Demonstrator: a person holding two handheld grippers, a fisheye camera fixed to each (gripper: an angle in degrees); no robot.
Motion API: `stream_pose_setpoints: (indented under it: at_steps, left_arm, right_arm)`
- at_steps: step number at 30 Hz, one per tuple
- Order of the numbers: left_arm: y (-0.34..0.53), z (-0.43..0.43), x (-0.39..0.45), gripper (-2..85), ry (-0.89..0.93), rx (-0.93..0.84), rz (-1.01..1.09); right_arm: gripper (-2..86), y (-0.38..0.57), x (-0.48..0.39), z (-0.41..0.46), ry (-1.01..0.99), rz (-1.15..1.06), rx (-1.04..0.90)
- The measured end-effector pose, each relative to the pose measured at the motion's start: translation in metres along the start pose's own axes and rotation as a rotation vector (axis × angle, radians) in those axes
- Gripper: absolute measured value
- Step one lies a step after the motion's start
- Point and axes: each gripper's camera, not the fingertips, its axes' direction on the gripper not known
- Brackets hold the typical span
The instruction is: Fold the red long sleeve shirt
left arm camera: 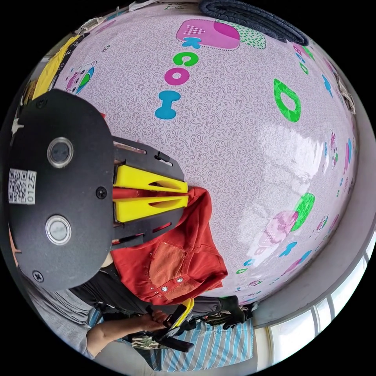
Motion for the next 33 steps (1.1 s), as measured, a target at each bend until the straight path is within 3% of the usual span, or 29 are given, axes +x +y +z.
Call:
stream_pose_setpoints:
  at_steps: [11,18,27,33]
  left_arm:
    - [0.025,0.111,-0.016,0.0,-0.039,0.004,0.022]
    - [0.073,0.211,-0.031,0.2,-0.064,0.048,0.061]
    - [0.162,0.212,-0.036,0.7,-0.199,0.352,0.174]
    - [0.262,0.155,-0.014,0.7,-0.352,0.650,0.236]
  right_arm:
    - [8.5,-0.031,-0.021,-0.019,0.008,-0.028,-0.002]
    - [0.6,-0.052,-0.014,-0.058,0.043,-0.016,0.017]
    - [-0.3,-0.096,0.007,-0.241,0.163,-0.089,0.191]
    - [-0.3,-0.114,-0.016,-0.449,0.212,-0.144,0.482]
